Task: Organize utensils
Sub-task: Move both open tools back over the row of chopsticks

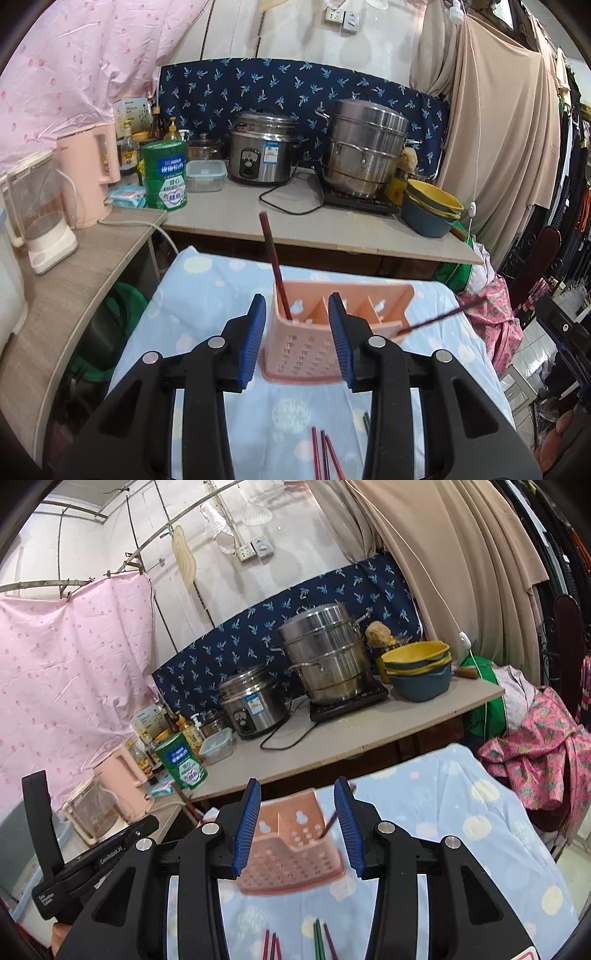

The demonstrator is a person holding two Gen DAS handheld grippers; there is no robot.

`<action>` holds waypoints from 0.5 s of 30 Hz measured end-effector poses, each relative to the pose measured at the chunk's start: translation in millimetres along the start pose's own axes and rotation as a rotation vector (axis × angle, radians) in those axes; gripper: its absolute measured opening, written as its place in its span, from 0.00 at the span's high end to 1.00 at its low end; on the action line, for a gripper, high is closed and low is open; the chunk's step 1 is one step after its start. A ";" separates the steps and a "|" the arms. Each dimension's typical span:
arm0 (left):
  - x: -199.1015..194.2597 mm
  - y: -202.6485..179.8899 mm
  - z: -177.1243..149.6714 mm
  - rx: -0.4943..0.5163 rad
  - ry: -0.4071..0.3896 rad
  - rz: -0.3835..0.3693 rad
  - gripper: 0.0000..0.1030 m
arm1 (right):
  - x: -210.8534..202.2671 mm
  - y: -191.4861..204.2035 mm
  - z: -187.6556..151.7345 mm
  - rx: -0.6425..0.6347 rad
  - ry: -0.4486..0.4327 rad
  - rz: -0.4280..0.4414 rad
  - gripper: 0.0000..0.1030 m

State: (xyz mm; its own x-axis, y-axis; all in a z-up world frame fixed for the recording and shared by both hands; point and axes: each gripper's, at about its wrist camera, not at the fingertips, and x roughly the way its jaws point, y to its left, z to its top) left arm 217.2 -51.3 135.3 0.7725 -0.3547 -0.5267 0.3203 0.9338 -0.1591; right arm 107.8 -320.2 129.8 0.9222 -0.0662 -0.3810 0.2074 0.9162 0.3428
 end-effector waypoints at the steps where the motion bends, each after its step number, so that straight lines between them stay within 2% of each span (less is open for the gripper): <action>1: -3.9 0.4 -5.7 0.002 0.007 -0.004 0.67 | -5.6 -1.5 -5.2 0.004 0.009 -0.001 0.60; 15: -42.5 2.6 -122.7 0.008 0.188 -0.024 0.65 | -70.9 -36.9 -123.2 0.001 0.273 -0.084 0.60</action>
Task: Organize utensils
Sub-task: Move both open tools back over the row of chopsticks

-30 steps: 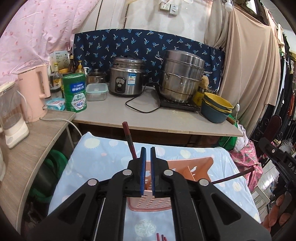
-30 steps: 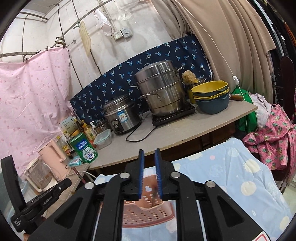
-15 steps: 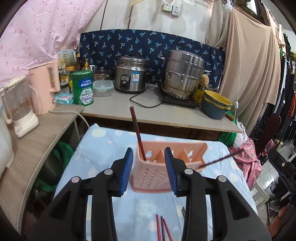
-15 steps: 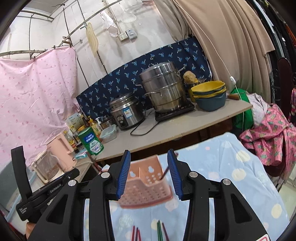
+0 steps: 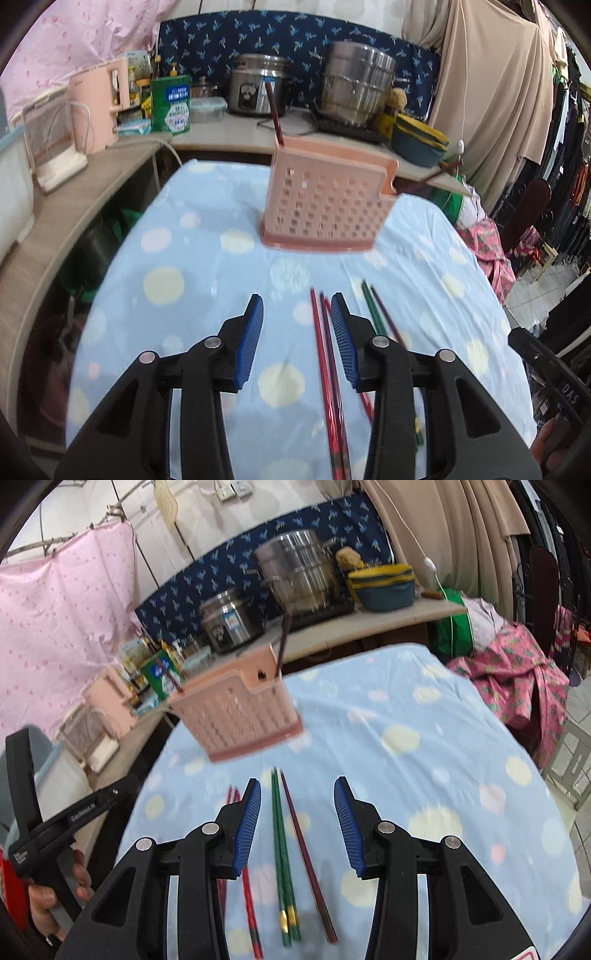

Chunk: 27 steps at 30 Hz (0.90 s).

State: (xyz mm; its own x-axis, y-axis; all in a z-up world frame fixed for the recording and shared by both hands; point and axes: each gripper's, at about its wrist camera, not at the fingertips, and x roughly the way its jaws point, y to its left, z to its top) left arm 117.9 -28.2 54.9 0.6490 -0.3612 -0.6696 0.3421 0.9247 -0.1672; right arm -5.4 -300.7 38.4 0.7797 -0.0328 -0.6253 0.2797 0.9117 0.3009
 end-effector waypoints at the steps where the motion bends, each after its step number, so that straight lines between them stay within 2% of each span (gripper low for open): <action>1: 0.4 -0.2 -9.1 0.002 0.014 0.006 0.65 | 0.3 -2.3 -9.0 -0.006 0.019 -0.012 0.60; 7: 7.4 2.2 -55.1 -0.008 0.098 0.022 0.65 | 9.6 -12.4 -60.1 -0.018 0.133 -0.035 0.60; 12: 10.2 3.2 -82.2 -0.009 0.149 0.030 0.65 | 17.6 -12.7 -88.0 -0.035 0.195 -0.041 0.61; 19: 9.2 1.0 -107.3 -0.008 0.192 0.020 0.64 | 25.5 -3.9 -103.0 -0.092 0.215 -0.053 0.62; 23: 4.9 -4.6 -113.9 0.006 0.186 0.012 0.53 | 29.4 -4.3 -105.4 -0.088 0.221 -0.054 0.63; 27: 3.1 -12.2 -117.9 0.026 0.183 -0.004 0.51 | 33.4 -8.6 -107.2 -0.078 0.232 -0.066 0.69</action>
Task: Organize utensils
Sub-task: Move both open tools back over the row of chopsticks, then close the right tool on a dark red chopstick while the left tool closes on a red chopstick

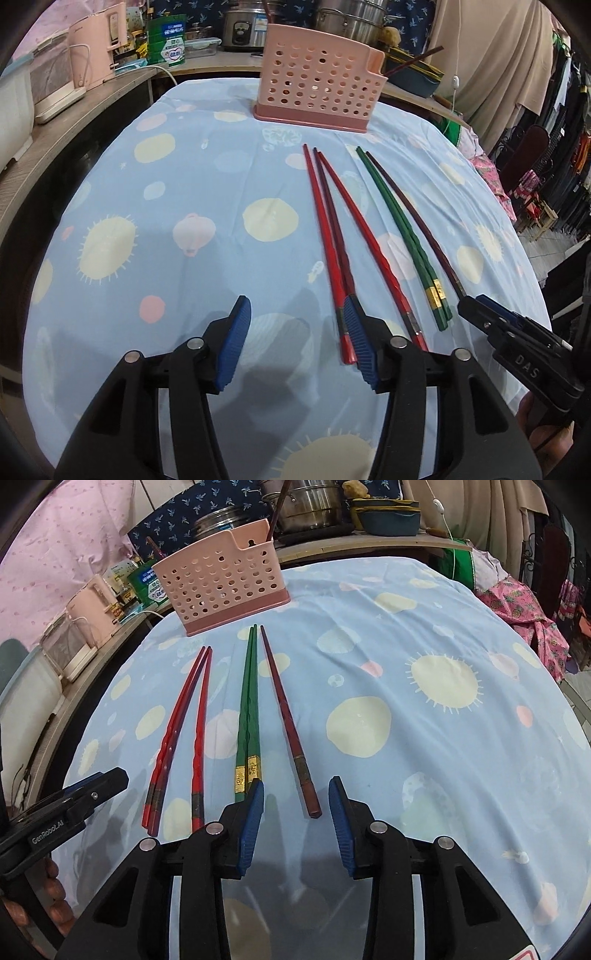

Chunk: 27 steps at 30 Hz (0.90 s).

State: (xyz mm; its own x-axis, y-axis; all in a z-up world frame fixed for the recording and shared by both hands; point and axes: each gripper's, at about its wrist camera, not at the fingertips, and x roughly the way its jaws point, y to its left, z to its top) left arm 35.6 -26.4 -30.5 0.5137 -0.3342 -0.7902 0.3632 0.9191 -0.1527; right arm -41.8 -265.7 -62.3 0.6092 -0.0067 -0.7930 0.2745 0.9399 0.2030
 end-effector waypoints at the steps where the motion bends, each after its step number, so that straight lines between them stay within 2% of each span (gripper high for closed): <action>1: 0.6 -1.8 -0.6 0.005 0.002 -0.001 0.51 | 1.7 -1.1 -0.6 0.003 0.006 -0.003 0.71; 11: 8.2 -15.7 -7.8 0.045 0.025 -0.015 0.52 | 6.2 -0.9 -1.7 -0.019 0.005 -0.028 0.80; 15: 15.5 -16.8 -11.0 0.052 0.052 0.006 0.56 | 6.6 0.1 -3.8 -0.027 0.005 -0.042 0.90; 18: 14.6 -15.7 -10.7 0.045 0.050 -0.006 0.61 | 6.0 1.4 -4.8 -0.029 0.006 -0.042 0.90; 21: 14.0 -12.3 -9.8 0.023 0.053 -0.022 0.61 | 5.4 2.7 -6.3 -0.035 0.006 -0.044 0.91; 25: 15.3 -14.2 -10.8 0.035 0.054 -0.004 0.64 | 4.6 3.7 -8.2 -0.039 0.007 -0.042 0.92; 27: 15.7 -15.0 -11.4 0.038 0.053 -0.002 0.69 | 4.0 4.5 -9.7 -0.041 0.008 -0.043 0.92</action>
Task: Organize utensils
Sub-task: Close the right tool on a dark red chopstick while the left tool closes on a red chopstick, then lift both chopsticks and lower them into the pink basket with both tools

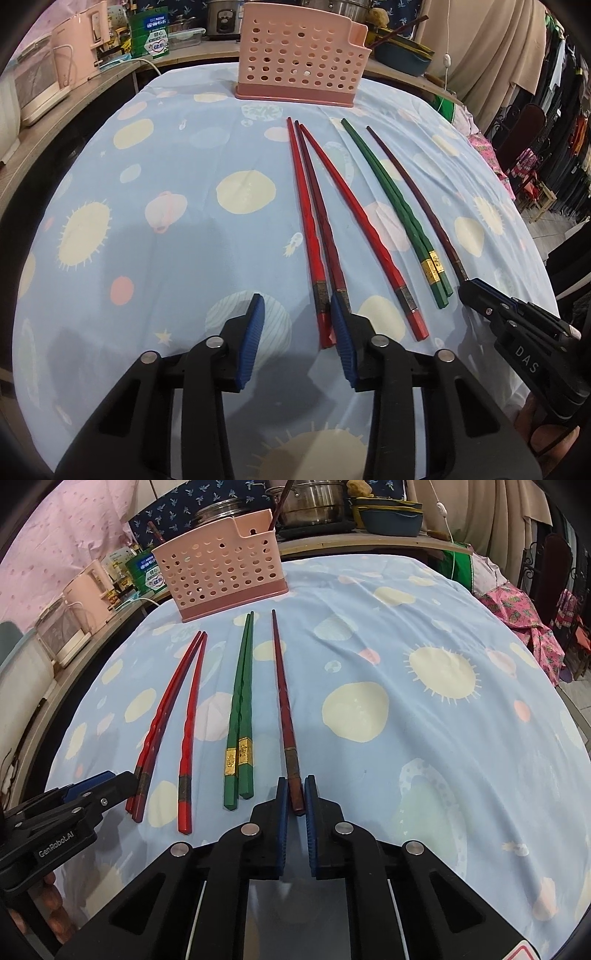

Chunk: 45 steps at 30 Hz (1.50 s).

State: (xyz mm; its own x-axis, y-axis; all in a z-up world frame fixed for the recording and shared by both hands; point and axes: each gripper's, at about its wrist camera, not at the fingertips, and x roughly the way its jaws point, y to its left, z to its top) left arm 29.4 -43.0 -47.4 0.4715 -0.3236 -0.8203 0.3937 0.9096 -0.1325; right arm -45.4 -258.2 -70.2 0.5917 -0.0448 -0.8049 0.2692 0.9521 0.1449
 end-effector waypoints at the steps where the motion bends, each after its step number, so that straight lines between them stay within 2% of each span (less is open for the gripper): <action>1: 0.1 0.3 0.0 -0.001 -0.001 0.000 0.70 | -0.1 0.4 -0.4 -0.001 0.000 0.000 0.92; 3: 0.8 0.4 -0.2 0.002 0.001 0.000 0.80 | -0.3 0.9 -0.9 -0.002 0.001 0.002 0.92; 7: 1.0 2.8 -1.3 0.000 -0.004 0.006 0.86 | -1.4 1.2 -2.6 -0.002 0.001 0.005 0.92; 9: 1.3 4.2 -0.9 -0.005 -0.001 -0.005 0.93 | -1.2 1.1 -2.7 -0.001 0.000 0.005 0.92; 20: -9.1 5.2 -0.3 -0.006 -0.008 -0.024 0.93 | -10.4 4.7 -8.9 -0.013 -0.004 0.024 0.93; 31: -48.6 6.9 8.0 -0.009 -0.086 -0.028 0.93 | -40.4 11.4 0.6 -0.014 -0.069 0.052 0.93; 45: -95.5 9.9 41.2 -0.023 -0.209 -0.049 0.93 | -88.7 7.3 35.6 0.031 -0.201 0.097 0.93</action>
State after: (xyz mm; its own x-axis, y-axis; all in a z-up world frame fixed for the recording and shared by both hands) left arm 20.7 -13.8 52.6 0.6069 -0.4122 -0.6796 0.4033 0.8965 -0.1835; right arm -68.8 -258.1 22.8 0.7549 -0.0157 -0.6557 0.2249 0.9453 0.2363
